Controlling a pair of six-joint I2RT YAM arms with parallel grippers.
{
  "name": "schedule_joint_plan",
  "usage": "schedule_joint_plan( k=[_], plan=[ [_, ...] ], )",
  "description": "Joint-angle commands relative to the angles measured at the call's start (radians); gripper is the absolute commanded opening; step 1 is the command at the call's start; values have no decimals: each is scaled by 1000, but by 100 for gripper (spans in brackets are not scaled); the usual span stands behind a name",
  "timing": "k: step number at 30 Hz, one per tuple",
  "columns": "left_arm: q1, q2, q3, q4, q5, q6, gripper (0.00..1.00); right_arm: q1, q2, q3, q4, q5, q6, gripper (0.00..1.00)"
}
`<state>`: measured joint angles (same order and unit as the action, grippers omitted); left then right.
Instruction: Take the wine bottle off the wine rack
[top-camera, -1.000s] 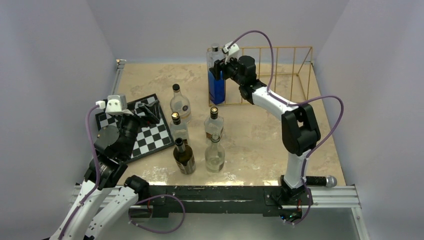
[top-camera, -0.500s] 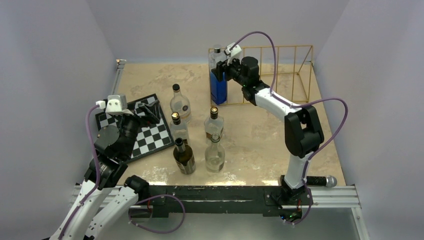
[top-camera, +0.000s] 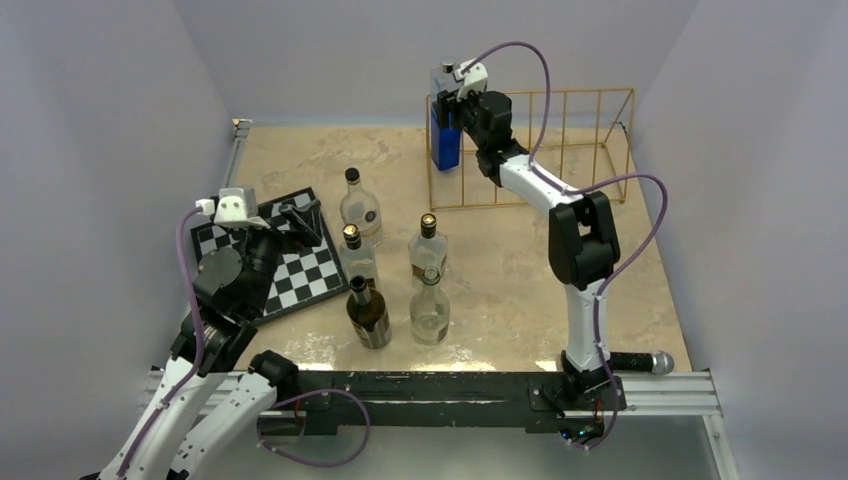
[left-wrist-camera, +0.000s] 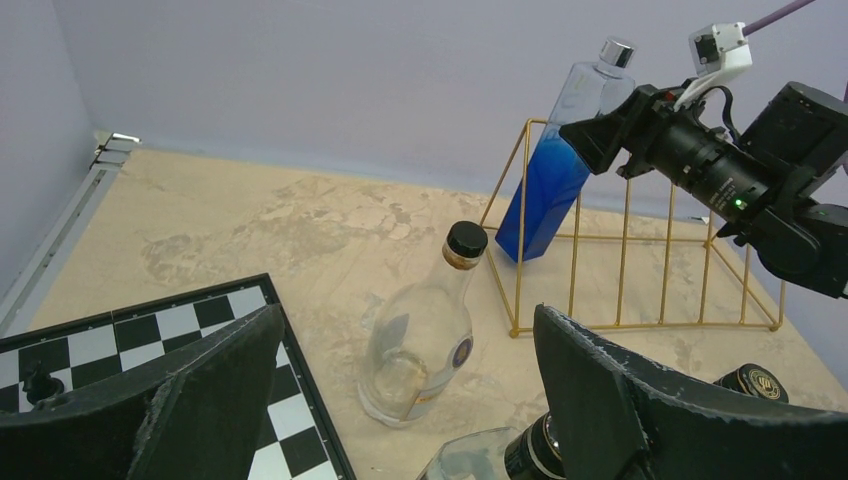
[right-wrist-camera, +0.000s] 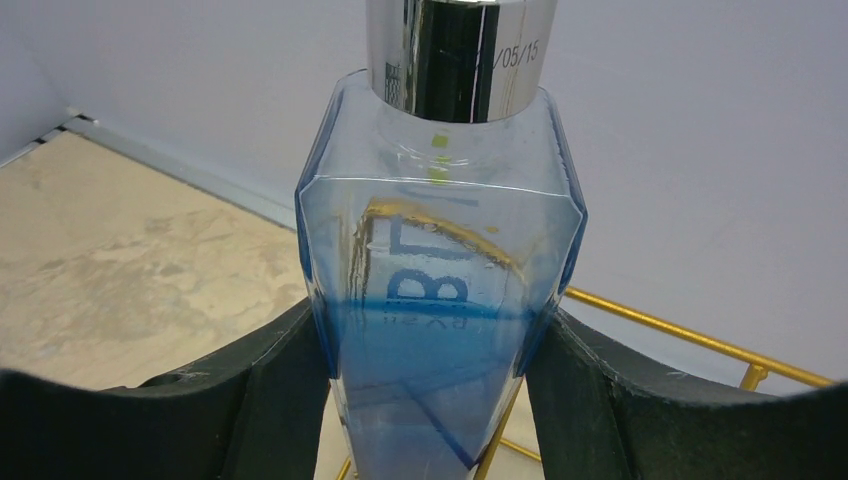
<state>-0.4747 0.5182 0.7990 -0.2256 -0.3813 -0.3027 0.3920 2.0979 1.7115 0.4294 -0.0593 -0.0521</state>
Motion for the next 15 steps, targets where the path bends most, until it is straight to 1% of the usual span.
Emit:
schedule_joint_plan(
  k=[1,6,12,13,15],
  plan=[
    [-4,8,10,36,-4,17,99,-2,-3,168,170,174,-75,0],
    [-4,11,11,37,-2,17,99,-3,62,267,138,215,-115,0],
    [-4,12,11,40,0,20,99,-18,118,412,64,210,-94,0],
    [-4,12,10,39,0,20,99,-18,114,417,65,200,-96,0],
    [-4,11,11,39,-3,20,99,-18,83,376,89,169,-90,0]
  ],
)
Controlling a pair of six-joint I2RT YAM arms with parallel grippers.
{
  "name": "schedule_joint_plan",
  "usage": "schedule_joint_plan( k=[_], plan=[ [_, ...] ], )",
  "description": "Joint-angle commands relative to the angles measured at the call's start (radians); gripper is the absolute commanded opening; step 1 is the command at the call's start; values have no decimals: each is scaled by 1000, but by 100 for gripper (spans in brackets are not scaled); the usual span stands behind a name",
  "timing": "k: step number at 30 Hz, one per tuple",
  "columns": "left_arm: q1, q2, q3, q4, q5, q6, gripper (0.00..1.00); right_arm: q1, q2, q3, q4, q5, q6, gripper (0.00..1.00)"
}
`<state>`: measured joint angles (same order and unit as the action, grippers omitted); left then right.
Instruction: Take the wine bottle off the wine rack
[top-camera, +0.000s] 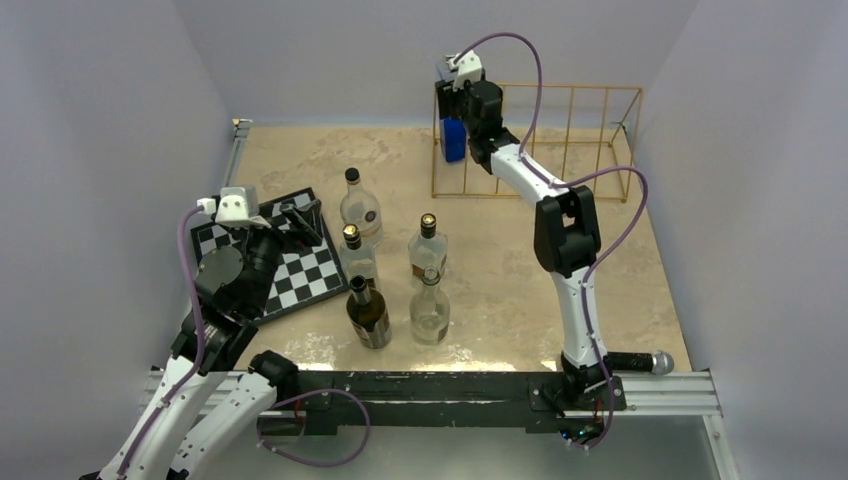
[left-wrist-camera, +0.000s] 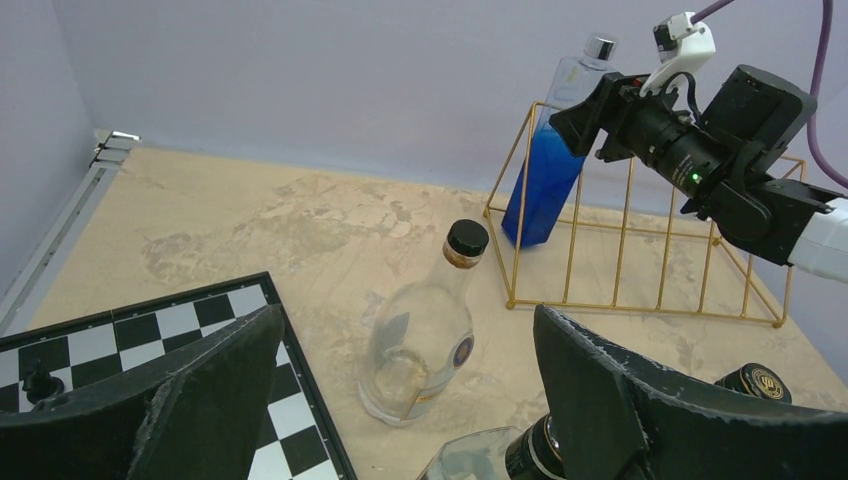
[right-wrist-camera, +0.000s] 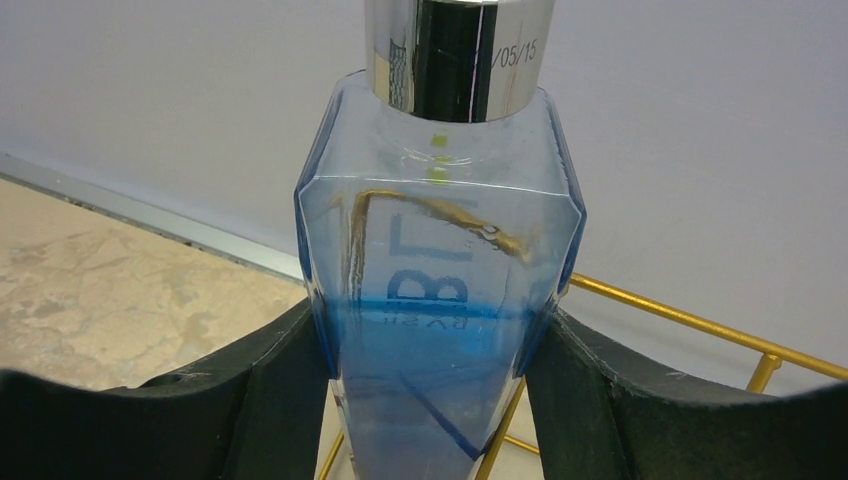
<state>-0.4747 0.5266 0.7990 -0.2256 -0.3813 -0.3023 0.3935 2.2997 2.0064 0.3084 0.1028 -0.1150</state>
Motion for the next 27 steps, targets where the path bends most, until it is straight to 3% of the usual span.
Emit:
schedule_joint_plan(
  k=[1,10,21,27],
  plan=[
    [-4,2,10,40,-3,20,99,-19,-142,47,235,-19,-18,0],
    [-5,7,11,40,9,17,99,-20,-362,-254,430,-154,24,0],
    [-4,-10,10,40,7,20,99,-20,-498,-423,523,-373,91,0],
    [-4,-8,12,43,11,23,99,-20,-552,-496,561,-589,190,0]
  ],
)
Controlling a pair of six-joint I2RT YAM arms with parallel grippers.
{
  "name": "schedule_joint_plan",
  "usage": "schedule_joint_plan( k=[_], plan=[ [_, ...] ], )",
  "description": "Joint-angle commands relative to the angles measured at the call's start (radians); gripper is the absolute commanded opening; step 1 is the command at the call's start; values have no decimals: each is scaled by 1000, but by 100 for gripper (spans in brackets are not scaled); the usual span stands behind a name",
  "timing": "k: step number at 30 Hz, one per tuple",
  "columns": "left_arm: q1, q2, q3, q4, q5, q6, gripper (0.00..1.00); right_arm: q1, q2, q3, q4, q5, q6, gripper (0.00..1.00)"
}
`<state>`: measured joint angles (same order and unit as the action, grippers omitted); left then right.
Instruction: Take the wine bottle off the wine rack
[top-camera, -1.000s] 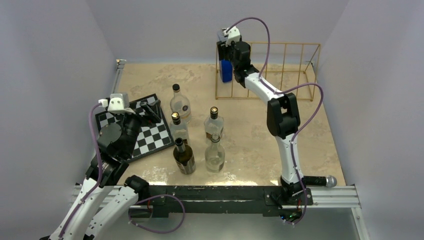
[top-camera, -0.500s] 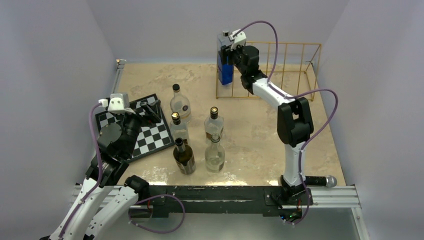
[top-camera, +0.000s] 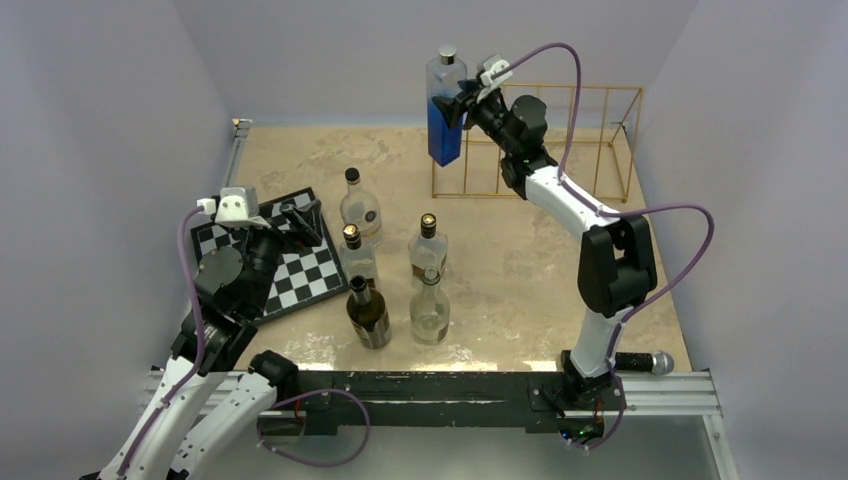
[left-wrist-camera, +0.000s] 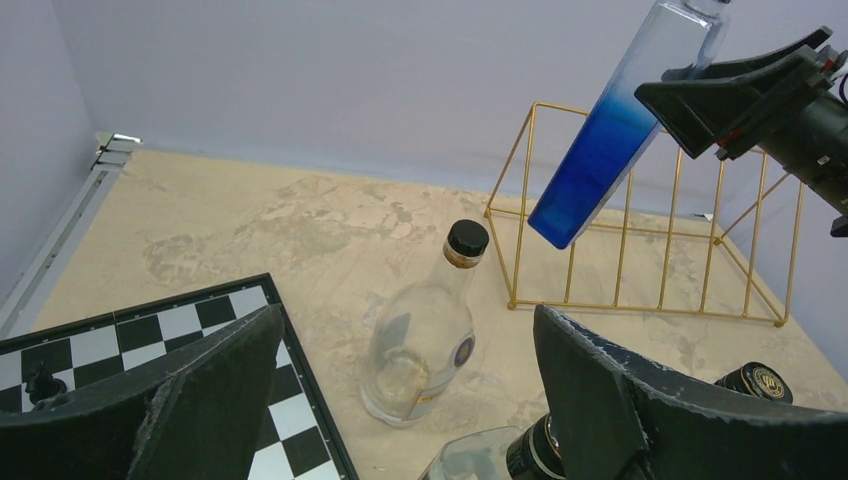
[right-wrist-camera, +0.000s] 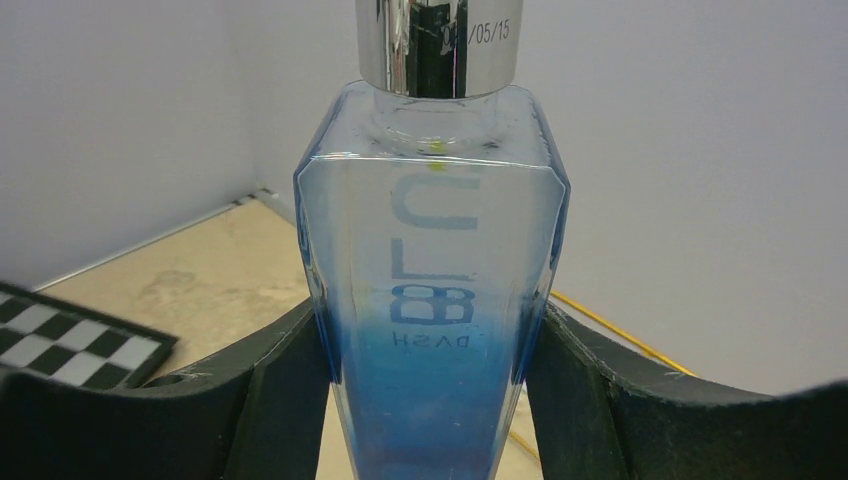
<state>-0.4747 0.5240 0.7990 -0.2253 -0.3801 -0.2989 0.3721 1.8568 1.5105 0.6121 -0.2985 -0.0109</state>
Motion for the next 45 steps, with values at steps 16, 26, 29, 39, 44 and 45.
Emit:
schedule_joint_plan(
  k=[16,26,29,39,44,45],
  plan=[
    [-4,-7,10,43,10,20,99,31,-69,-194,551,-552,386,0],
    [-4,-7,11,42,10,20,99,34,-51,-278,615,-676,354,0],
    [-3,-7,9,43,12,18,99,34,-41,-300,625,-700,340,0],
    [-4,1,9,43,17,16,99,33,25,-309,690,-722,341,0],
    [-4,4,8,44,19,16,99,31,49,-331,736,-727,345,0],
    [-4,6,8,43,20,15,99,31,51,-336,743,-729,345,0]
  ],
)
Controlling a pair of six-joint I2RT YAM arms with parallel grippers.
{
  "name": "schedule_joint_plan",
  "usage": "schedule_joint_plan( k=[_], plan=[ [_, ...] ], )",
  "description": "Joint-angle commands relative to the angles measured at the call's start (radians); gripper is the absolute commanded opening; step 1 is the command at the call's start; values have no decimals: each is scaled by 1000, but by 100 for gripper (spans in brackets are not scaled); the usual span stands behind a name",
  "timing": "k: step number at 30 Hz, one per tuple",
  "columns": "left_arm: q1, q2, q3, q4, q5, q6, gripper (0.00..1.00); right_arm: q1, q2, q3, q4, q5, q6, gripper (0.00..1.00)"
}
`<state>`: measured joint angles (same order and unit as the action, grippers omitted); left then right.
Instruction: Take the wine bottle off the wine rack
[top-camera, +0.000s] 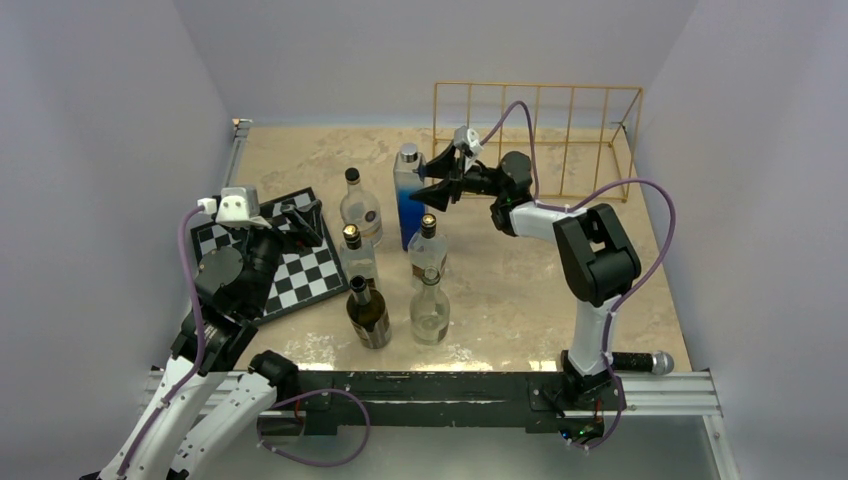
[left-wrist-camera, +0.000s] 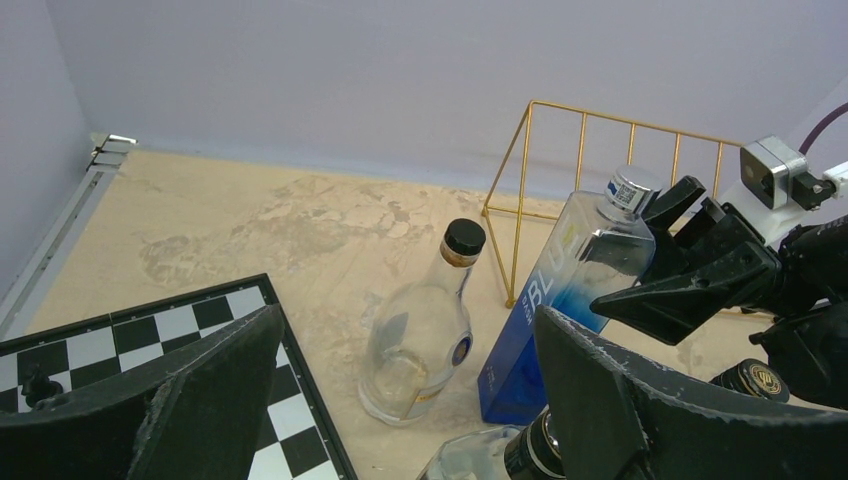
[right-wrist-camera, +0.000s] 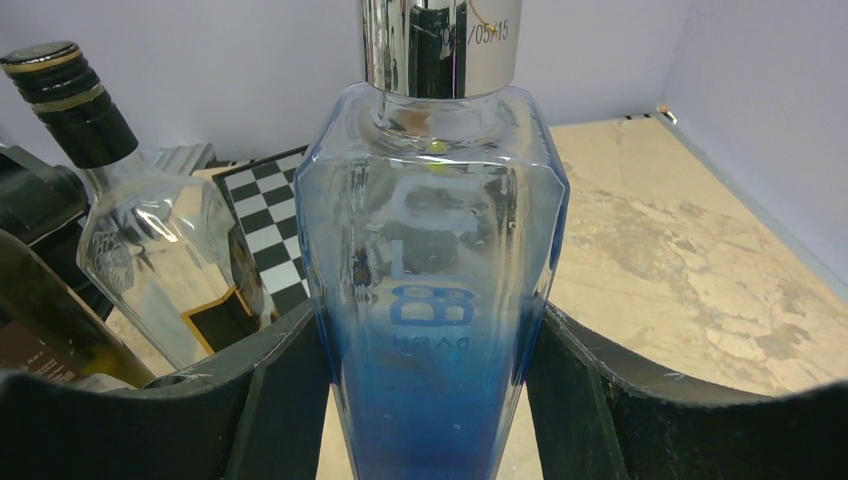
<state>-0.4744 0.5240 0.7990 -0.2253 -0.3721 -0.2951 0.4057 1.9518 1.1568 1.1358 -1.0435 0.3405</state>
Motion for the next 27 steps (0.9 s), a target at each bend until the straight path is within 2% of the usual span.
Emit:
schedule_joint_plan(
  k=[1,3,8,11,27],
  plan=[
    [-5,7,9,44,12,11,99,-2,-44,15,224,13,-5,0],
    [-4,10,9,44,13,11,99,-3,-45,7,228,14,-5,2],
    [-4,13,8,43,14,11,99,-4,-51,-7,231,16,-12,27],
    [-5,13,8,44,12,11,99,-4,-56,-15,232,19,-11,37],
    [-4,15,8,43,15,9,99,-13,-129,-51,190,50,-53,75]
  ],
)
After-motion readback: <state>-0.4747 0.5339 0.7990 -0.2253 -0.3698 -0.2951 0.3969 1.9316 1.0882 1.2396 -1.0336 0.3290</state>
